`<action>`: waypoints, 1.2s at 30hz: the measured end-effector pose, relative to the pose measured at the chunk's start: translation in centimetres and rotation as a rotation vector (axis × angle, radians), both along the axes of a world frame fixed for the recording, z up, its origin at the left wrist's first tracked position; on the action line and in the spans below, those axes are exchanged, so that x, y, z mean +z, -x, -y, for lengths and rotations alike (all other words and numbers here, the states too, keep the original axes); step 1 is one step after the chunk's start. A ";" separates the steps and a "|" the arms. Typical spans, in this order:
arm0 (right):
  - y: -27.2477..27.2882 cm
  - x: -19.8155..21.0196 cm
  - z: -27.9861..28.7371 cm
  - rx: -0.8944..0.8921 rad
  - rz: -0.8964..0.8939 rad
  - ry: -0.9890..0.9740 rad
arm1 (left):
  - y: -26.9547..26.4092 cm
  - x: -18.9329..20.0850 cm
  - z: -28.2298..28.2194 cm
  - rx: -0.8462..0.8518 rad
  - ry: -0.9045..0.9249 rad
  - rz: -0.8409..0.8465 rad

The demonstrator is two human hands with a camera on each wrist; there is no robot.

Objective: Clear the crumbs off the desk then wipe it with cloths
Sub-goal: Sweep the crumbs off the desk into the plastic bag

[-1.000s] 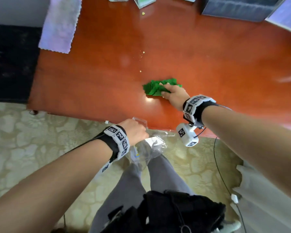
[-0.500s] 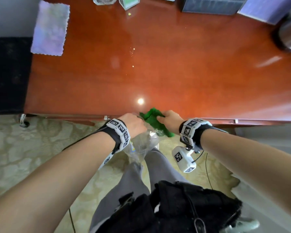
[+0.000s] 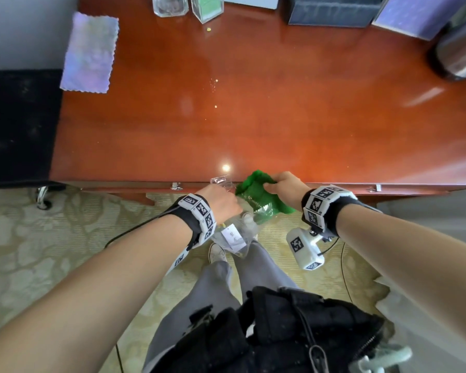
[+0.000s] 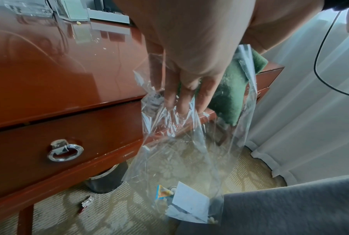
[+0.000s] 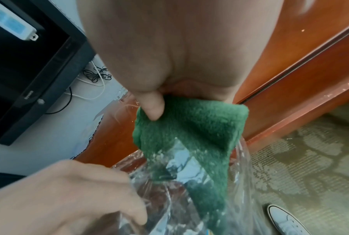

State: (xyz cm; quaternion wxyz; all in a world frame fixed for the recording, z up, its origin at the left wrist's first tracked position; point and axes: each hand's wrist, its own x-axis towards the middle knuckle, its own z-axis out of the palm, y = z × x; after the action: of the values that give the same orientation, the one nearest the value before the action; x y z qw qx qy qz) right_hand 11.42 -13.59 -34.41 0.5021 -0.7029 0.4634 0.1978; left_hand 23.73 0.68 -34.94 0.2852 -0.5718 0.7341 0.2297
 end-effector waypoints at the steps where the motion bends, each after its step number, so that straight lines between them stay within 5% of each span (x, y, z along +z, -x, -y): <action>1: 0.1 0.2 0.0 -0.019 -0.003 0.005 | 0.0 0.1 -0.2 -0.002 0.009 -0.001; 15: -2.6 4.1 1.0 -0.327 0.170 0.104 | -1.5 3.7 -3.4 0.020 0.069 -0.030; 26: -9.7 10.4 5.2 -0.306 0.292 0.328 | -6.1 9.9 -3.9 0.198 0.074 -0.074; 36: -17.1 12.7 10.2 -0.457 0.274 0.255 | -8.6 8.3 -1.3 0.270 0.006 -0.148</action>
State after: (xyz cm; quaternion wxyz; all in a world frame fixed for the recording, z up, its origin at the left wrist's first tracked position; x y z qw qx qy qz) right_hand 28.47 -23.78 -21.75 0.4989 -0.6581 0.5586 -0.0770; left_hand 32.30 1.98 -26.66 0.1949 -0.6478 0.6702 0.3051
